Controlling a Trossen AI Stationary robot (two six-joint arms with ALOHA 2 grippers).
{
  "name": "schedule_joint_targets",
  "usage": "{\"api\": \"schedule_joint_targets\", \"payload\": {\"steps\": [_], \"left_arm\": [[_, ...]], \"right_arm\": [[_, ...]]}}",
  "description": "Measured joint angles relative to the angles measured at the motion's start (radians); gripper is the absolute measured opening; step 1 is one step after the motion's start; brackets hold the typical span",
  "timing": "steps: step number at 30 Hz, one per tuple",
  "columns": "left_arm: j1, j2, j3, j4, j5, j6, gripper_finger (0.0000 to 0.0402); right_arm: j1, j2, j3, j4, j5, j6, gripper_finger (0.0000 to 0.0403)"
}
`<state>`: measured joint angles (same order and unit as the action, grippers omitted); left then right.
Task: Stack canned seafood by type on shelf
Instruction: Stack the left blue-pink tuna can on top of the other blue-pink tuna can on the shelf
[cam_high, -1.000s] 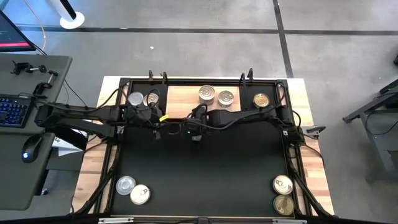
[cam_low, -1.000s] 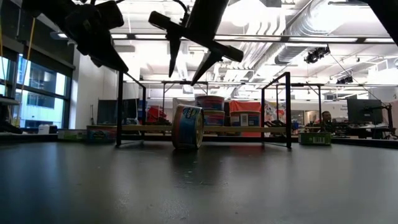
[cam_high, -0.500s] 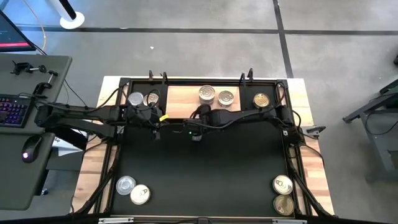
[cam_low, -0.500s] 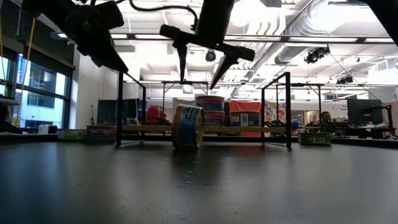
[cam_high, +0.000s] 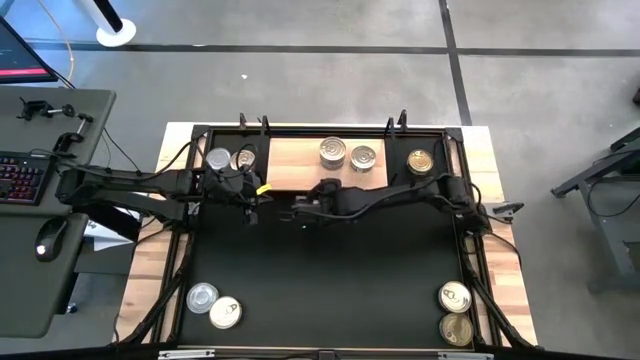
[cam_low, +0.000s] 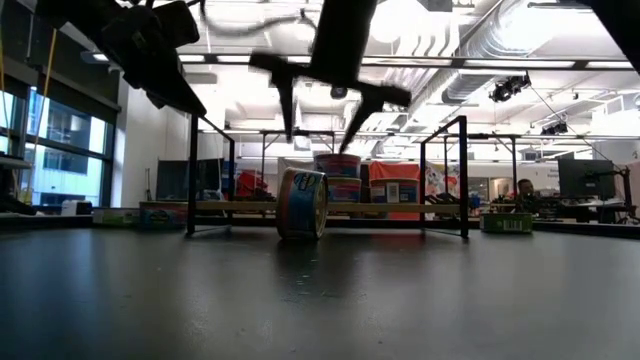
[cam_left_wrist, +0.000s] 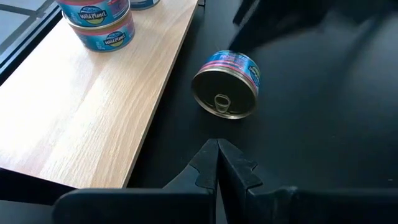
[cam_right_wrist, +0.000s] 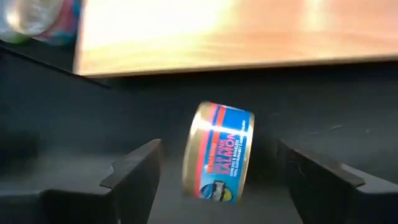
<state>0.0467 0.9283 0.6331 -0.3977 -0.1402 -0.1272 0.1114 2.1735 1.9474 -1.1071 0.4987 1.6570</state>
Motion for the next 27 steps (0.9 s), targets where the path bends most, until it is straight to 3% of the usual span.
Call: {"api": "schedule_joint_targets", "payload": {"steps": [6,13,19,27], "left_arm": [[0.0,0.0,0.0,-0.001,0.0,-0.001,0.0],[0.0,0.0,0.0,-0.002,0.0,-0.003,0.0],[0.0,0.0,0.0,-0.002,0.0,-0.002,0.0],[0.0,0.0,0.0,-0.002,0.0,-0.002,0.0]], "right_arm": [[-0.021,0.061,-0.001,0.031,-0.077,0.019,0.0302],[-0.011,0.074,-0.001,0.031,-0.083,0.019,0.0302],[0.008,0.074,-0.001,0.032,-0.028,0.018,0.0302],[0.006,0.087,0.0,0.04,-0.091,-0.016,0.0291]]}}
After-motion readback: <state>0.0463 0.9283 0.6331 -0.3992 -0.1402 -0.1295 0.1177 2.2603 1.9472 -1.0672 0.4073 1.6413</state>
